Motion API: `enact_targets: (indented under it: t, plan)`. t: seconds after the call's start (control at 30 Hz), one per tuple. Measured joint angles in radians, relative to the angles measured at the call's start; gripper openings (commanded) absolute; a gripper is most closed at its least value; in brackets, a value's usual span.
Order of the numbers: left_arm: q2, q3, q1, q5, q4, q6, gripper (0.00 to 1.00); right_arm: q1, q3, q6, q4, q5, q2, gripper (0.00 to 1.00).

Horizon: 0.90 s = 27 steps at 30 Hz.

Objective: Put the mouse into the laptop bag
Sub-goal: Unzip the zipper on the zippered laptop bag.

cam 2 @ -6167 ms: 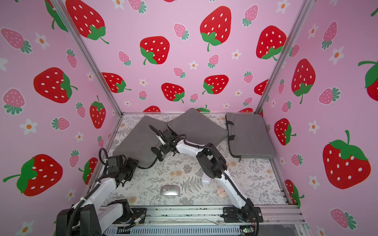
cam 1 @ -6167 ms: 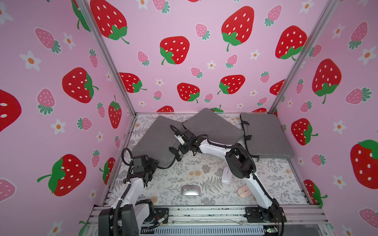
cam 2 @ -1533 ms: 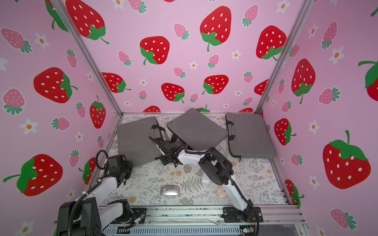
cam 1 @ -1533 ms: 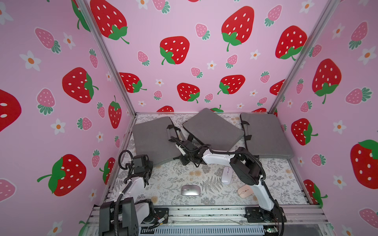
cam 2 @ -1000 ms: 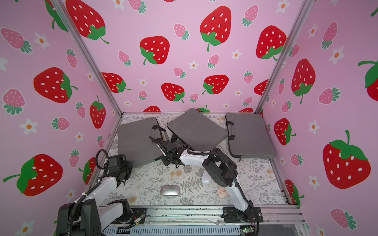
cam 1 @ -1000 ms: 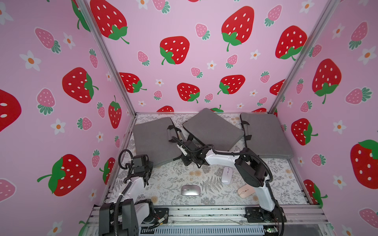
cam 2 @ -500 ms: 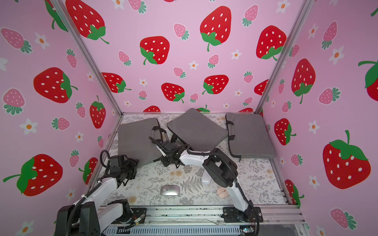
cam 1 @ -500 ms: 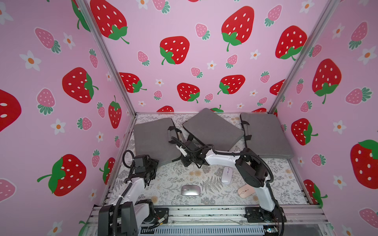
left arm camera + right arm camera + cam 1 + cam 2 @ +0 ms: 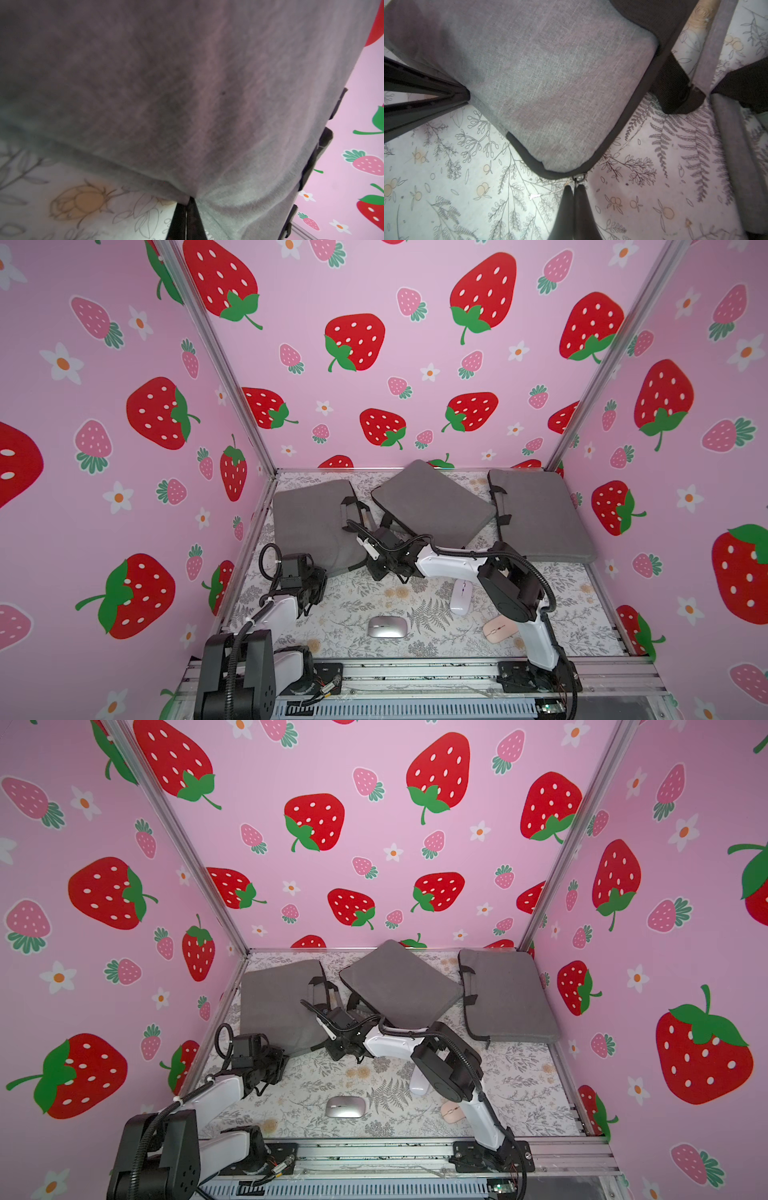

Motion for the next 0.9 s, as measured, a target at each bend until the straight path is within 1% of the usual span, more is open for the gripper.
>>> enact_targets:
  t: [0.27, 0.57, 0.77, 0.9]
  plan:
    - [0.009, 0.001, 0.000, -0.008, 0.020, -0.006, 0.00, 0.024, 0.008, 0.006, -0.005, 0.020, 0.003, 0.00]
    - [0.008, 0.001, 0.000, -0.043, 0.021, -0.018, 0.00, 0.062, 0.123, 0.016, -0.062, 0.034, 0.067, 0.00]
    - [-0.012, 0.001, -0.001, -0.058, -0.001, -0.021, 0.00, 0.068, 0.108, 0.010, -0.066, 0.058, 0.066, 0.00]
    - [-0.042, 0.001, -0.002, -0.068, -0.036, -0.021, 0.00, 0.072, 0.037, -0.002, -0.052, 0.071, 0.051, 0.00]
